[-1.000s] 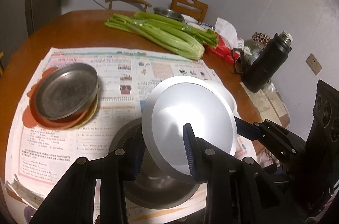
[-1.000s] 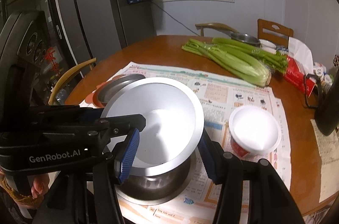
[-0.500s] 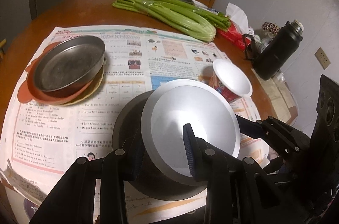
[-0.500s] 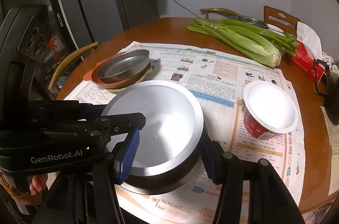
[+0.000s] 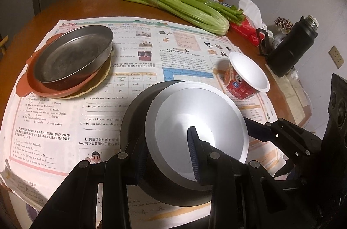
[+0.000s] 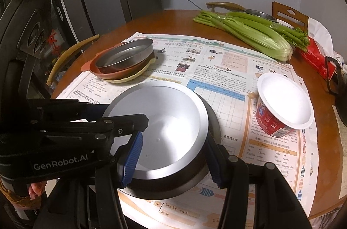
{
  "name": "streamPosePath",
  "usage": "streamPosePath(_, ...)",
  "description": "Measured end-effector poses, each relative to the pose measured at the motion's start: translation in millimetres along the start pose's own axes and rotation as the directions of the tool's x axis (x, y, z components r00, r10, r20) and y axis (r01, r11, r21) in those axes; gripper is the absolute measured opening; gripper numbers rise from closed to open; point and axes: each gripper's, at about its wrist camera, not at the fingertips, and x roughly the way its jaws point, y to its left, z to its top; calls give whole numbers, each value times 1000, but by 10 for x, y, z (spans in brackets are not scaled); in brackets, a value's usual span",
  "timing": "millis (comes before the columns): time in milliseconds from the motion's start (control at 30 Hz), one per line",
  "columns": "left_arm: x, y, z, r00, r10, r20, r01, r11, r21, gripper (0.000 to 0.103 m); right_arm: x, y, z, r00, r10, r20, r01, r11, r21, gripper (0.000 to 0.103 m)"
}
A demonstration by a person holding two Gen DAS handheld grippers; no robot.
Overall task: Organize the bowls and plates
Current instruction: 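Lower the red paper bowl into the steel bowl and open the left tool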
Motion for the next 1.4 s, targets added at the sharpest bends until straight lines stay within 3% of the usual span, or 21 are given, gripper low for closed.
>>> streamPosePath(733,40,68,-41,1000,22,2,-22,1000,-4,37,87,48,-46,1000,-22,-11,22,1000,-19,56)
streamPosePath(1067,-117,91,-3,998,31,46,-31,999,-17,37,-57,-41,-26,998,-58,33,58,998,5,56)
streamPosePath(1400,-241,-128,284,996,2,89,-3,1000,17,46,-389,-378,26,990,-86,111,75,992,102,56)
